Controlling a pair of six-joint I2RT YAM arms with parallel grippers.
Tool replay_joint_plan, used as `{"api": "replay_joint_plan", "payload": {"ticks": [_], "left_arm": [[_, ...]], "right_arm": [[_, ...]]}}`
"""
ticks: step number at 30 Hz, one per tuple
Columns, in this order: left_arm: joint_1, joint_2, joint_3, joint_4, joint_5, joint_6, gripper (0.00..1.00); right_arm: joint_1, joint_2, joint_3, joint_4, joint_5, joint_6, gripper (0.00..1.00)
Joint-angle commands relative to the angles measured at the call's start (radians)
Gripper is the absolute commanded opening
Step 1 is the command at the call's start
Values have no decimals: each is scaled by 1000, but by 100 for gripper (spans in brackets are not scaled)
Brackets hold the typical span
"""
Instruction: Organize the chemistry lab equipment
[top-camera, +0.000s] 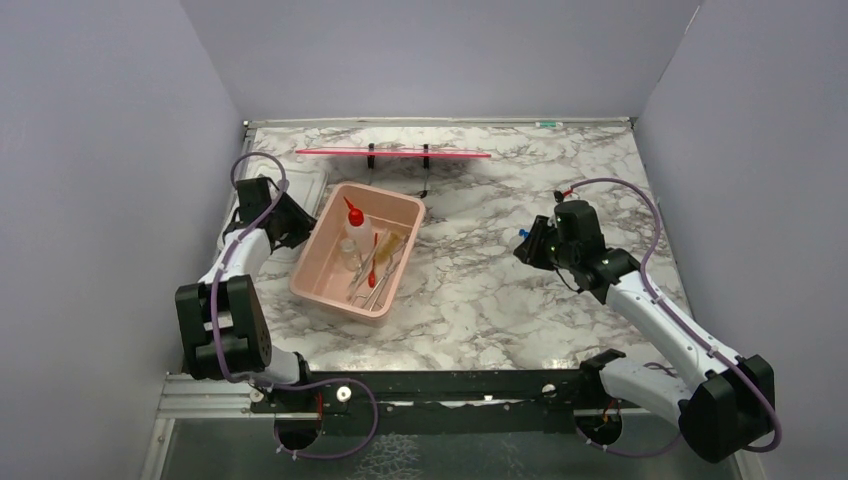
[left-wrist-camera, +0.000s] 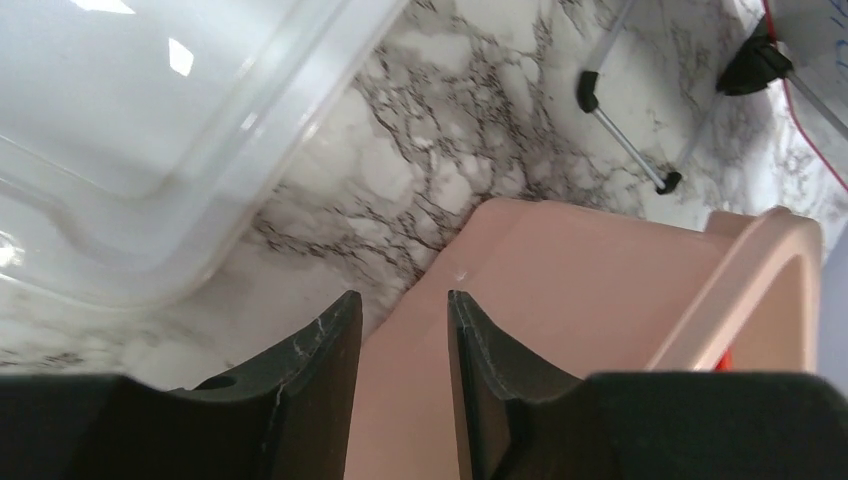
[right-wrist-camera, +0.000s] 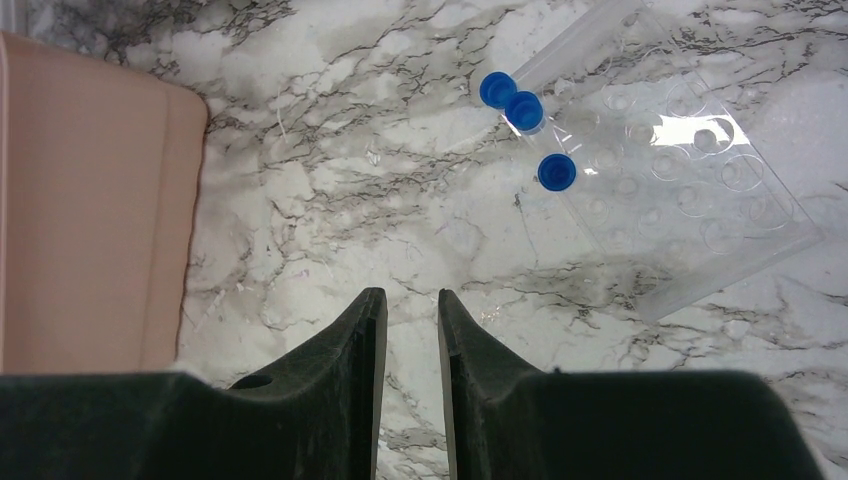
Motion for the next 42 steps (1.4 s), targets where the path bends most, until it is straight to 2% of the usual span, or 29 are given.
{"api": "replay_joint_plan", "payload": {"ticks": [1,5,9,13,18,21,28,31,38,42], "left_arm": [[-69,-85,-58,71,42,-131,39],[-159,-135,-120,131,8,-252,40],[-204,-158,-123,126,-62,-254,43],[-203,-145,-54,30,-216,-131,47],[-201,-80,72,-76,-445,120,62],[-173,-8,148,-94,-439,207,71],[-115,161,221,-98,-404,257,70],[-105,196,215,-91,-389,255,64],[-103,266,213,-84,-372,264,64],[-101,313,208,-97,-350,226,56]], "right_arm": [[-2,-7,-13,27,-18,7,30],[-2,-6,-11,26,-14,7,30],[-1,-14,-9,22,-13,7,30],[-2,-24,-7,18,-14,5,30],[-2,-28,-8,23,-14,7,30],[-2,-20,-3,28,-9,8,30],[-1,6,25,19,-5,8,30],[-2,13,33,23,-7,10,30],[-2,19,34,29,-11,15,30],[-2,14,24,36,-12,16,30]]}}
